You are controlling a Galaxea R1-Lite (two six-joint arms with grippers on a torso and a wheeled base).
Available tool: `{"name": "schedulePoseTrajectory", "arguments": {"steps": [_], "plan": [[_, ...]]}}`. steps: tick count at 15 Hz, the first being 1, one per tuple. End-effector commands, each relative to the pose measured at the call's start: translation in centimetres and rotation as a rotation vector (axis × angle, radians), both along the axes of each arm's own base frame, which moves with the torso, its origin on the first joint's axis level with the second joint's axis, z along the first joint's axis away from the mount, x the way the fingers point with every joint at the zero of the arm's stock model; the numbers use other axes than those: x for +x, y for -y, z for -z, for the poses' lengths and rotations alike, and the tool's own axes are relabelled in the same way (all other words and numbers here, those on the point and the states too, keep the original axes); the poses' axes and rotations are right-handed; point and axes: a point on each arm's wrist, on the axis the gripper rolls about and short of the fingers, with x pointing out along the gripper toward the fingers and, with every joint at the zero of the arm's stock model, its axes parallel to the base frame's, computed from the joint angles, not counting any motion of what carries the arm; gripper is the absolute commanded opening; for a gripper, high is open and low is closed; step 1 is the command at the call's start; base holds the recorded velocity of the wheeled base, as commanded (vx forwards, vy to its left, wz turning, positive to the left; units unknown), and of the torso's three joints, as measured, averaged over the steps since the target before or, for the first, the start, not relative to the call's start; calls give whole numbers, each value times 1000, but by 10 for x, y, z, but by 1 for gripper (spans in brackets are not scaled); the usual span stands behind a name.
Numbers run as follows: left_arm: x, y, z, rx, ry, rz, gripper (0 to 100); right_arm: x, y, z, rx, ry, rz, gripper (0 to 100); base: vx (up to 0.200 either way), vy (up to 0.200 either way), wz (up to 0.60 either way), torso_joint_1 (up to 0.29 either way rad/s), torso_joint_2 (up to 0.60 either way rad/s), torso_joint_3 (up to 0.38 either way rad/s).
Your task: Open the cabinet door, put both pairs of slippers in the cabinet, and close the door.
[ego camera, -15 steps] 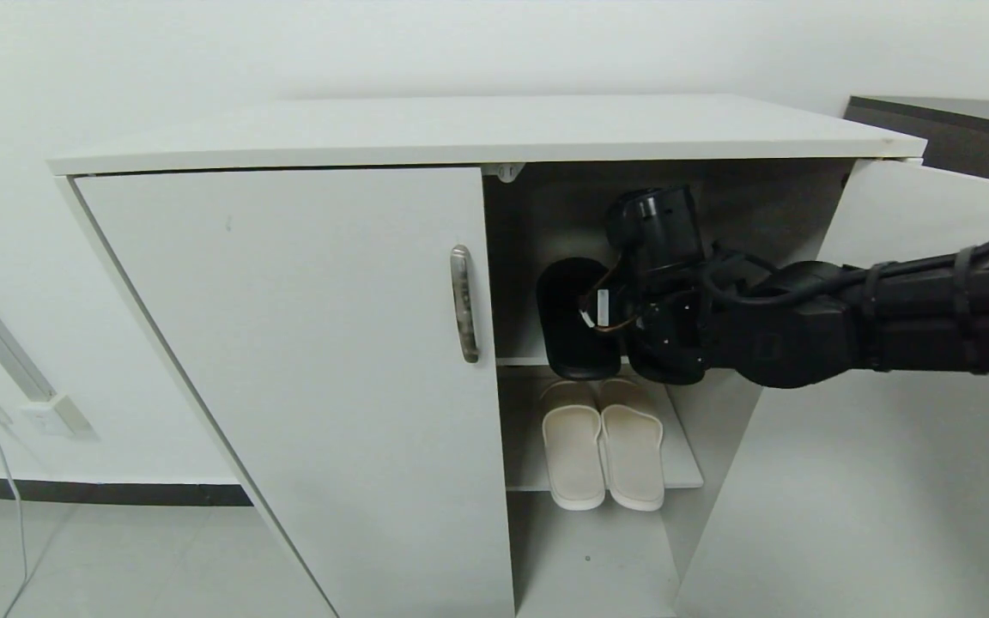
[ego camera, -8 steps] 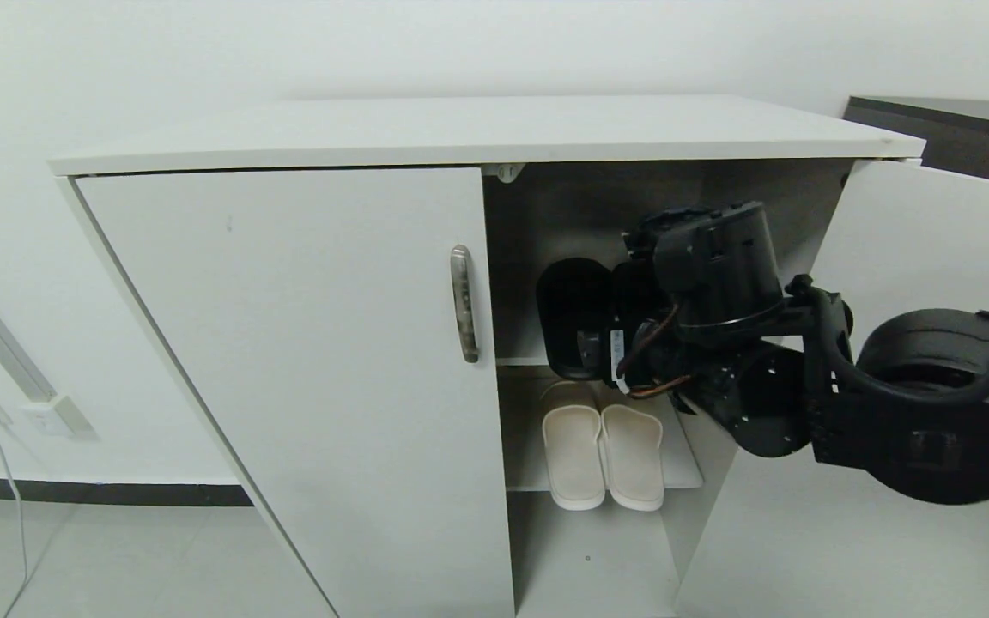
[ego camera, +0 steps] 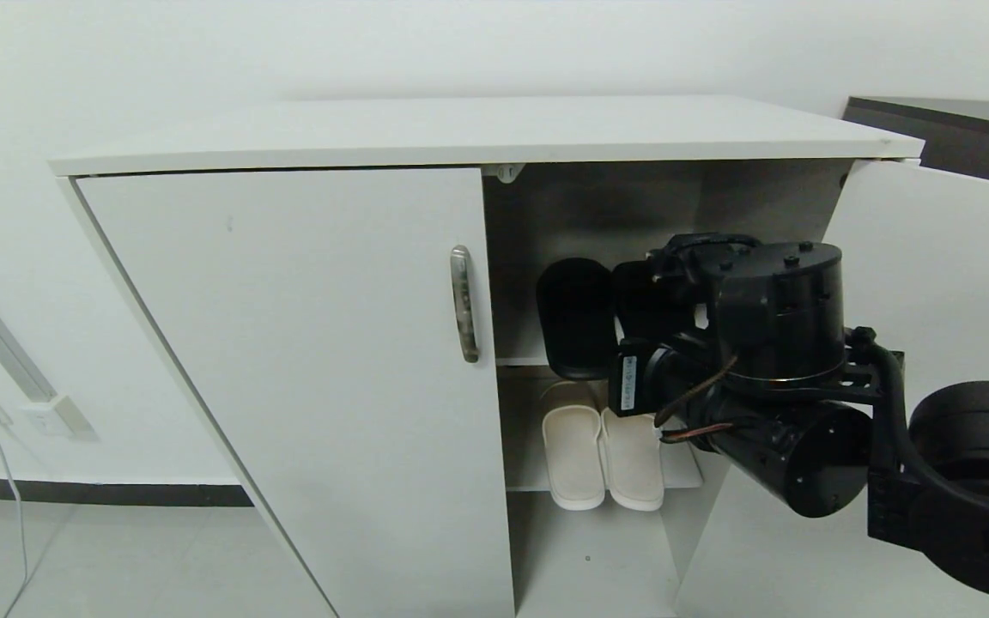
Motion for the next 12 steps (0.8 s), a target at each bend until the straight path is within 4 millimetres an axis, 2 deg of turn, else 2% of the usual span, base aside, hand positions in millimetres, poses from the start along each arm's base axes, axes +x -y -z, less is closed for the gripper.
{"name": "schedulePoseTrajectory", "arguments": {"steps": [1, 6, 12], "plan": [[0, 0, 0, 0, 1, 0, 0, -1, 0, 1, -3, -1, 0, 0, 0, 0, 0, 0, 0, 0], [0, 0, 0, 0, 1, 0, 0, -3, -2, 4, -13, -9, -7, 0, 0, 0, 0, 0, 0, 0], [0, 0, 0, -1, -1, 0, 0, -5, -2, 10, -29, -21, -14, 0, -200, 0, 0, 4, 2, 8]]}}
